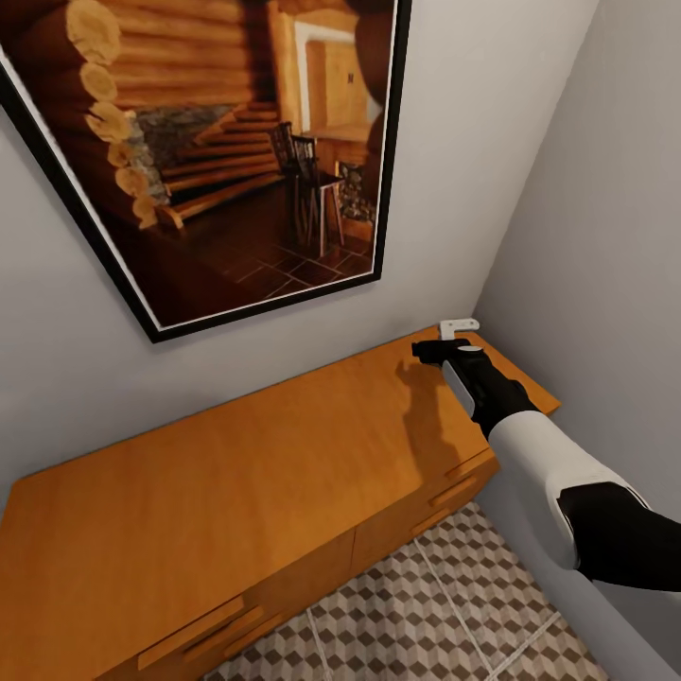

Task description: Take the four mousetraps from the cabinet in the bathroom and place them on the bathroom floor. Make sure all four end up on the same floor surface, and ensure that at least two of them are either under or directly next to the same bathroom sink.

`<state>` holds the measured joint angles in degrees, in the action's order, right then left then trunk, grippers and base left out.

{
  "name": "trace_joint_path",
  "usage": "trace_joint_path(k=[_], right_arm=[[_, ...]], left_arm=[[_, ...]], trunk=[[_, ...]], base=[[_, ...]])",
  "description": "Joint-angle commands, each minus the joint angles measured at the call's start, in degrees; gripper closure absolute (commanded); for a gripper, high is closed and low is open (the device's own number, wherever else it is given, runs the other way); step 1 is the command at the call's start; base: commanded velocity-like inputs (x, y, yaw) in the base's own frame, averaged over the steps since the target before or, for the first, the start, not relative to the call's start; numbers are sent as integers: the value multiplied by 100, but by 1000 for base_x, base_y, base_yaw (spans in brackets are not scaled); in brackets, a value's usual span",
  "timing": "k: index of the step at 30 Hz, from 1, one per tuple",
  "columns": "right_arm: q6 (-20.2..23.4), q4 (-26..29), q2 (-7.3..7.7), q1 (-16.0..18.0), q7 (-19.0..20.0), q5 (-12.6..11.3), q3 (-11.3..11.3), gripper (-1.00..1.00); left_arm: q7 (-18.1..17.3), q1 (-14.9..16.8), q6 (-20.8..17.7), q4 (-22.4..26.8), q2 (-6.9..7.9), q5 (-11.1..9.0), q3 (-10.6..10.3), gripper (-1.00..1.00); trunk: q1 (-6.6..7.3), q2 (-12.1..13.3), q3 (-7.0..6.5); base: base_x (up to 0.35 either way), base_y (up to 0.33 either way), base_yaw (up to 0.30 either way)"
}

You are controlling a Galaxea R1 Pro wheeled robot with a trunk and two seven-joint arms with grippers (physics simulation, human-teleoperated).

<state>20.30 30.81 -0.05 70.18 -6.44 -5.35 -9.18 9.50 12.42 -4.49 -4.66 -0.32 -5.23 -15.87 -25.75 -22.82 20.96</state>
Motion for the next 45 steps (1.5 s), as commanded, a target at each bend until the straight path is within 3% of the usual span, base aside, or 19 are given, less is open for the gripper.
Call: trace_joint_path(k=[1,45], right_arm=[[27,6,5,4,-50,-58,-40,-100],[-96,-162,5,4,-50,-54,-40,-100]], left_arm=[[17,6,-8,-8,-3,-49,-47,100],[17,4,-8,-8,-21,-49,-47,100]], trunk=[[-3,-10,9],[-3,-10,9]], base=[[0,0,0],[3,-3,0]])
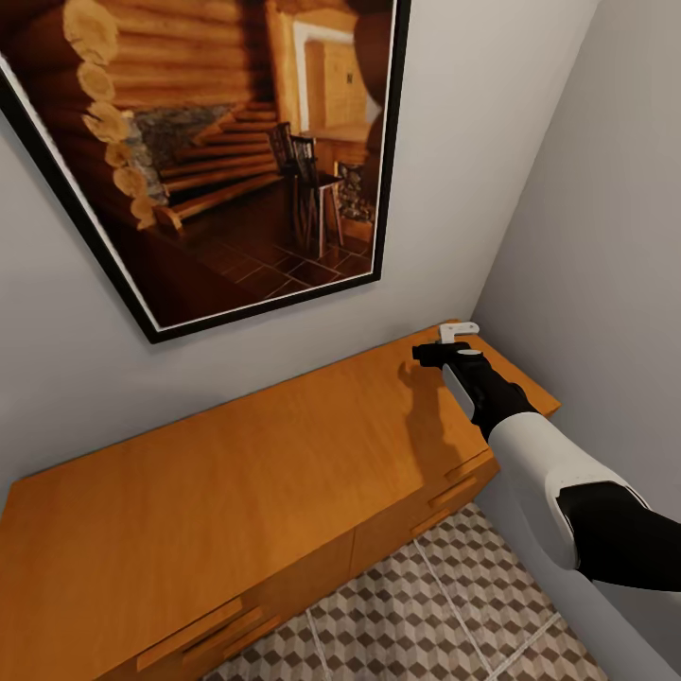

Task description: Take the four mousetraps from the cabinet in the bathroom and place them on the bathroom floor. Make sure all four end up on the same floor surface, and ensure that at least two of them are either under or directly next to the same bathroom sink.

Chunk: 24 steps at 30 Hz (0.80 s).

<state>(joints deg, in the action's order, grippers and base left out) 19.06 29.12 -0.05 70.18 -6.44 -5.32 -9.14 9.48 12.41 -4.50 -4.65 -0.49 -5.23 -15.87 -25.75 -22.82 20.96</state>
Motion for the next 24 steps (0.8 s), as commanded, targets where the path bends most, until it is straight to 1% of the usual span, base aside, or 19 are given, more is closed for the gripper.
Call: trace_joint_path(k=[1,13,19,24], right_arm=[[28,7,5,4,-50,-56,-44,-100],[28,-12,-3,4,-50,-56,-44,-100],[28,-19,-2,4,-50,-56,-44,-100],[28,-20,-3,4,-50,-56,-44,-100]], left_arm=[[19,4,-7,-9,-4,-49,-47,100],[19,4,-7,-9,-4,-49,-46,100],[19,4,-7,-9,-11,-49,-47,100],[19,5,-7,-9,-19,-49,-46,100]], trunk=[[-3,-10,9],[-3,-10,9],[-3,-10,9],[-3,-10,9]], base=[[1,-1,0],[1,0,0],[124,-65,0],[33,-19,0]])
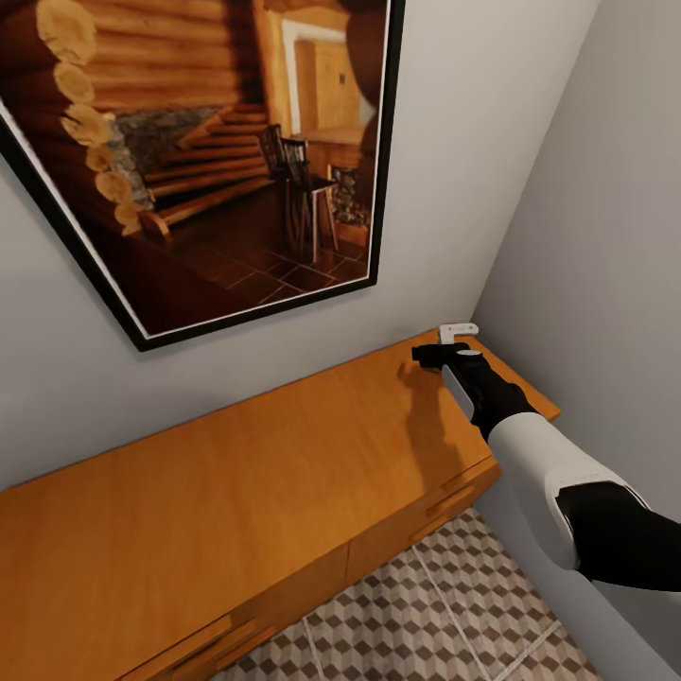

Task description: Take the four mousetraps from the cabinet in the bathroom and place them on the bathroom floor. Make sure all four end up on the same floor surface, and ensure that at least two of them are either under or directly next to the same bathroom sink.

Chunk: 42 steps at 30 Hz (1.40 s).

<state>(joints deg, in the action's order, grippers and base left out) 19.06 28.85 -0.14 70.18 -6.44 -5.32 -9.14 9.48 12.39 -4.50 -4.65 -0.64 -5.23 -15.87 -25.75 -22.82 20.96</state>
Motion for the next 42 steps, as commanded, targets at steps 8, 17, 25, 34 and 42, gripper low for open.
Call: trace_joint_path(k=[8,17,25,34,42], right_arm=[[28,2,5,4,-50,-56,-44,-100],[28,-214,13,5,-58,-38,-39,-100],[14,-300,17,4,-56,-39,-44,-100],[10,-292,23,4,-59,-55,-36,-100],[10,-292,24,4,-57,-56,-36,-100]], left_arm=[[19,1,-7,-9,-28,-50,-48,100],[19,3,-7,-9,-36,-49,-48,100],[19,1,-7,-9,-36,-49,-44,100],[19,0,-7,-9,-34,-49,-48,100],[19,1,-7,-9,-33,-49,-47,100]], trunk=[[-3,-10,9],[-3,-10,9],[-3,-10,9],[-3,-10,57],[-3,-10,122]], base=[[3,-8,0],[0,-22,0],[0,-1,0],[0,0,0],[0,0,0]])
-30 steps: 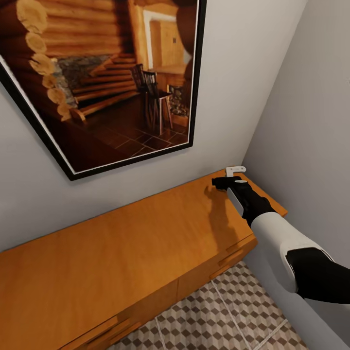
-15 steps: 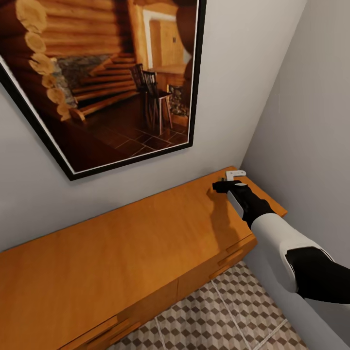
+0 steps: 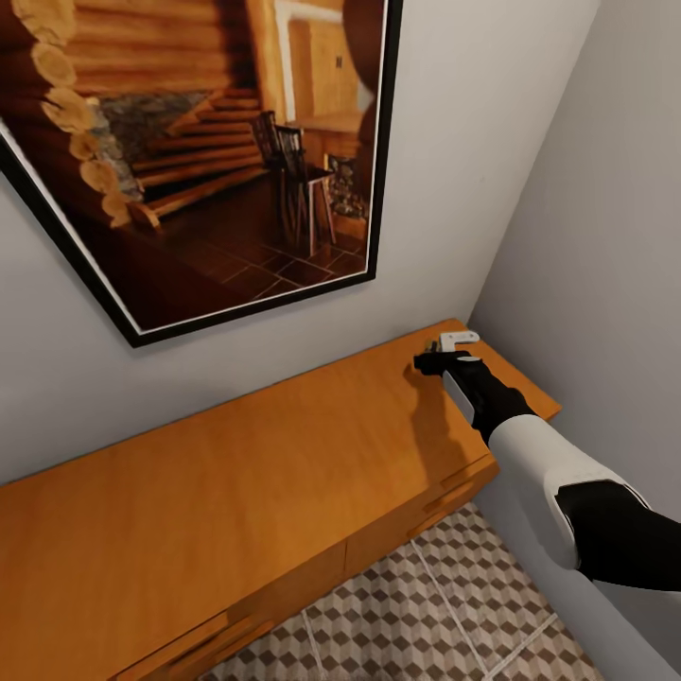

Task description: Take the four mousetraps from the cabinet in the bathroom and place them on the bathroom floor. Make sure all four end up on the same floor surface, and ensure that at least two of them are either under or directly next to the same bathroom sink.

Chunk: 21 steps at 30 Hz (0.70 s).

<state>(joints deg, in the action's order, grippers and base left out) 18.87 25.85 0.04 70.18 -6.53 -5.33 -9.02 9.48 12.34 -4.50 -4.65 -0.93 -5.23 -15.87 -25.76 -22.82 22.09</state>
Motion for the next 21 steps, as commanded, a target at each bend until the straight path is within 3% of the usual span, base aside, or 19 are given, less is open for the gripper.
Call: trace_joint_path(k=[1,21], right_arm=[[29,7,5,4,-48,-56,-49,-100],[29,24,4,4,-50,-56,-56,-100]], left_arm=[[19,6,-7,-9,-4,-49,-46,100],[19,5,-7,-9,-12,-49,-48,100]], trunk=[[-3,-10,17],[-3,-10,53]], base=[[0,0,0],[0,0,0]])
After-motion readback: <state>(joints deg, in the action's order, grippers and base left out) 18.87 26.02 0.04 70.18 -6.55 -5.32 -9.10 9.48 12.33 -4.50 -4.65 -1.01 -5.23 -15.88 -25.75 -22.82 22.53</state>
